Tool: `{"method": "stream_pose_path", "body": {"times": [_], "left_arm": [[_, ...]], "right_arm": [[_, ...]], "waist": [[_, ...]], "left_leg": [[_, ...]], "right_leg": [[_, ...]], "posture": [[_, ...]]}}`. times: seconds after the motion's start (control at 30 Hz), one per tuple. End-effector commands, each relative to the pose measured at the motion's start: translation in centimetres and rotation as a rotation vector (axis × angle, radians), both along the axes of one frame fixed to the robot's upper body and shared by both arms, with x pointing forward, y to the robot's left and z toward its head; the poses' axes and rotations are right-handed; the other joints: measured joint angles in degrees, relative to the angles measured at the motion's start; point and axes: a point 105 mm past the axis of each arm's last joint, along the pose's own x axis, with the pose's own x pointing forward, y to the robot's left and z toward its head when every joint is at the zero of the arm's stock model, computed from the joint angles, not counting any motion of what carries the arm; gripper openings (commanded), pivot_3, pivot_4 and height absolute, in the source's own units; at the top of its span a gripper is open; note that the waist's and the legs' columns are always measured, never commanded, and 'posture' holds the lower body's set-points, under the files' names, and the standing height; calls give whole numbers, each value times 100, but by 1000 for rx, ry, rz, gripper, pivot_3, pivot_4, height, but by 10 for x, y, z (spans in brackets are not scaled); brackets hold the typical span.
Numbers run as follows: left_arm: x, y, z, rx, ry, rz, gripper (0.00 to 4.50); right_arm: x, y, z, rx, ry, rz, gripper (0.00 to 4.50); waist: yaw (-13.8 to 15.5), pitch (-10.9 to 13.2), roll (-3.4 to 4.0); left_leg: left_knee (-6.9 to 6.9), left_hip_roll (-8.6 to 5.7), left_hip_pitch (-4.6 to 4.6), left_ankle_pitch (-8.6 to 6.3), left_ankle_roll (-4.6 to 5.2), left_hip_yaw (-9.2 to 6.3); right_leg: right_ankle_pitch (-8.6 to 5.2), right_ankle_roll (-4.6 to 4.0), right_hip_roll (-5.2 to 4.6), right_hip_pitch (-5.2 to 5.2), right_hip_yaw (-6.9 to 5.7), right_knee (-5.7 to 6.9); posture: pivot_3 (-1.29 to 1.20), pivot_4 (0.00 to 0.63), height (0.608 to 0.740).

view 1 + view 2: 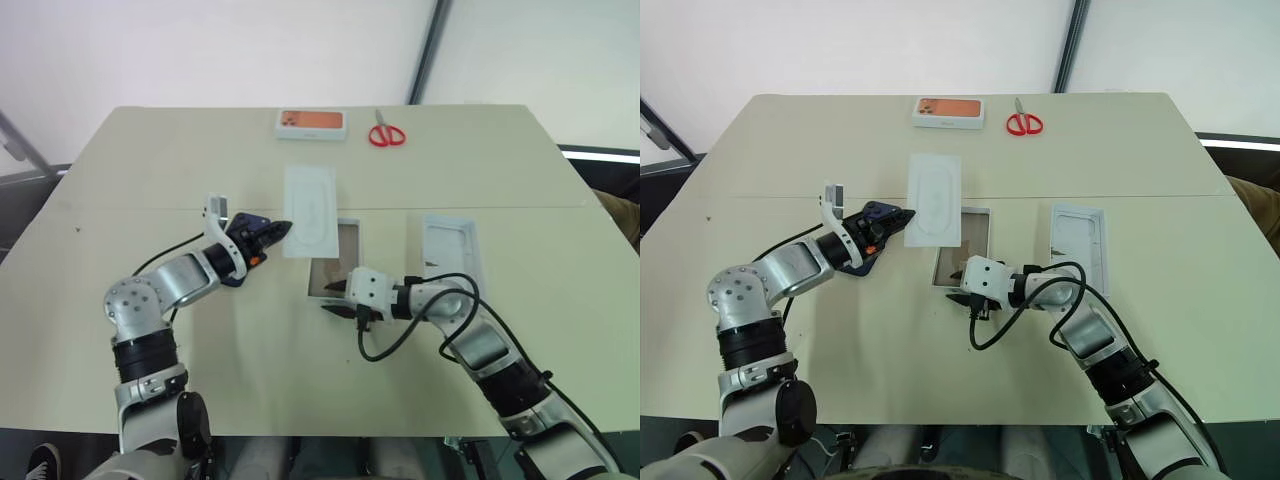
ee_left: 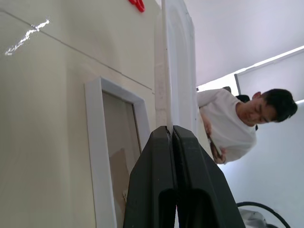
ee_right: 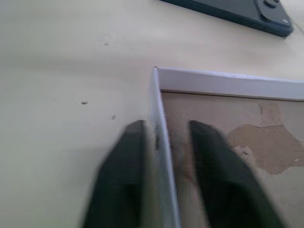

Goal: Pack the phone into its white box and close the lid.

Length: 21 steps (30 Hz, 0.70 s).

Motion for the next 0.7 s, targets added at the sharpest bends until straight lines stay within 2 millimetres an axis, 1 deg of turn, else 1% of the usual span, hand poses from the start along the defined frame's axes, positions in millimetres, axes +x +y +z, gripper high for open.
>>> {"method": "stream_pose_path", "body": {"times": [0.03,0.07,0.1,0.13,0.17,0.2,0.27,0.3,0.33,0.43,0.53,0.7], "left_arm": [[-5,-5,8,-4,-36,-19,0],[-6,-6,6,-5,-31,-19,0],[-6,-8,3,-3,-28,-18,0],[-6,-11,0,11,-23,-21,0],[-6,-13,-3,18,-20,-23,0],[-7,-15,-4,22,-18,-23,0],[-8,-19,-9,30,-5,-37,0],[-9,-21,-9,29,-6,-41,0],[-9,-23,-12,22,4,-45,0],[-9,-28,-20,33,30,-51,0],[-9,-33,-24,44,38,-58,0],[-9,-33,-27,55,43,-55,0]], "right_arm": [[-2,-1,11,26,-30,5,3346],[-4,-4,19,51,-25,10,3839],[-6,-12,29,82,-16,0,3839],[-11,-25,41,117,11,-10,3839],[-16,-35,49,136,39,-16,3839],[-19,-41,52,144,59,-20,3839],[-24,-61,48,95,81,-48,3839],[-24,-67,47,88,83,-67,3839],[-20,-75,47,95,88,-101,3839],[-8,-88,51,135,80,-187,3839],[-1,-89,55,157,53,-216,3839],[-2,-83,53,167,49,-210,3839]], "waist": [[0,0,0],[4,0,0],[9,0,0],[27,1,1],[43,1,2],[44,1,1],[29,-2,-5],[27,-4,-8],[15,-5,-8],[-27,-5,-7],[-17,-5,-7],[14,-5,-7]], "left_leg": [[-1,0,0,0,0,0],[-1,0,0,0,0,-1],[-1,0,0,0,1,-1],[0,0,0,-1,1,0],[1,-2,-3,-1,1,-1],[1,-7,-7,-1,2,-3],[8,-8,-8,-17,29,-2],[9,-7,-6,-21,35,-2],[8,-3,-3,-21,36,-2],[-2,2,3,-21,35,3],[-4,0,1,-20,34,4],[-2,0,0,-20,34,4]], "right_leg": [[0,0,0,-1,0,0],[0,0,1,-1,0,1],[0,0,1,-1,0,2],[0,0,1,0,0,1],[0,0,-2,-1,0,0],[0,0,-6,0,0,-2],[0,1,-8,4,0,-8],[1,1,-6,7,-1,-8],[1,1,-3,9,-3,-8],[0,0,-1,4,1,-4],[0,0,-3,2,3,-5],[0,0,-3,2,2,-5]], "posture": [[0,150,740],[0,150,740],[0,150,740],[0,150,740],[0,150,740],[0,150,740],[0,150,740],[0,150,740],[0,150,740],[0,150,740],[0,150,740],[0,150,740]]}}
